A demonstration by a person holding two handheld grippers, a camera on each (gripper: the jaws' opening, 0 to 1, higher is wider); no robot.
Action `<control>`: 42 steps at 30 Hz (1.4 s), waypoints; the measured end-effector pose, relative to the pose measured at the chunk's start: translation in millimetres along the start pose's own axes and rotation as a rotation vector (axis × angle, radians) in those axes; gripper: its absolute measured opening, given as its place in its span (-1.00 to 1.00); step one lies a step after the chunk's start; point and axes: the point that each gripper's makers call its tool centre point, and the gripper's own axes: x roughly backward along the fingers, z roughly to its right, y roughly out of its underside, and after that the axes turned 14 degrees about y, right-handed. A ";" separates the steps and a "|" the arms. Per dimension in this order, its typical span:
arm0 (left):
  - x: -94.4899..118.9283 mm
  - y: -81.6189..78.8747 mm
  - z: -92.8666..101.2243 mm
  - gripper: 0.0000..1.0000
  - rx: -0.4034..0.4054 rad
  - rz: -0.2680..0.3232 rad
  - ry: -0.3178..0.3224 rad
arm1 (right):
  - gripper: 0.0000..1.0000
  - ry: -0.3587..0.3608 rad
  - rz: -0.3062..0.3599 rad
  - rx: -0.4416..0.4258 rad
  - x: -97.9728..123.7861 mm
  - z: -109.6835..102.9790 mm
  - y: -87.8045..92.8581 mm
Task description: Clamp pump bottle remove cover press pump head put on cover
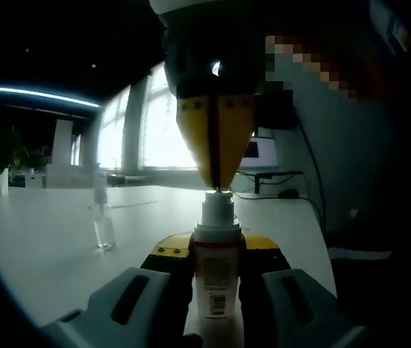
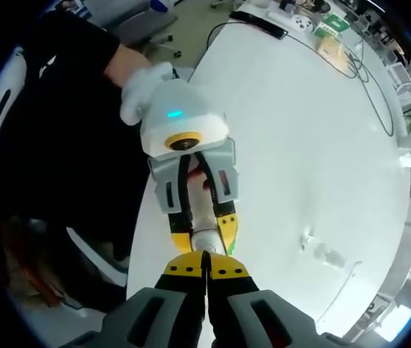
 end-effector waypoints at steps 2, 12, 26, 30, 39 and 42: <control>-0.3 -0.2 0.6 -0.72 0.000 0.000 0.000 | -1.00 0.005 -0.001 -0.005 -0.2 1.5 0.1; -0.3 -0.1 -0.4 -0.72 0.000 0.000 0.001 | -1.00 0.020 0.038 -0.020 6.4 4.6 1.7; -0.5 -0.5 -0.2 -0.72 -0.001 0.000 0.001 | -1.00 0.009 0.038 -0.030 6.7 2.5 2.2; -0.6 -0.4 -0.3 -0.72 -0.001 0.000 0.001 | -1.00 0.010 0.036 -0.028 6.7 2.2 2.1; -1.0 -0.6 0.1 -0.72 -0.002 0.000 0.001 | -1.00 0.009 0.039 -0.027 6.8 2.2 2.2; -0.9 -0.6 -0.1 -0.72 -0.002 0.000 0.001 | -1.00 0.010 0.040 -0.027 6.7 2.4 2.1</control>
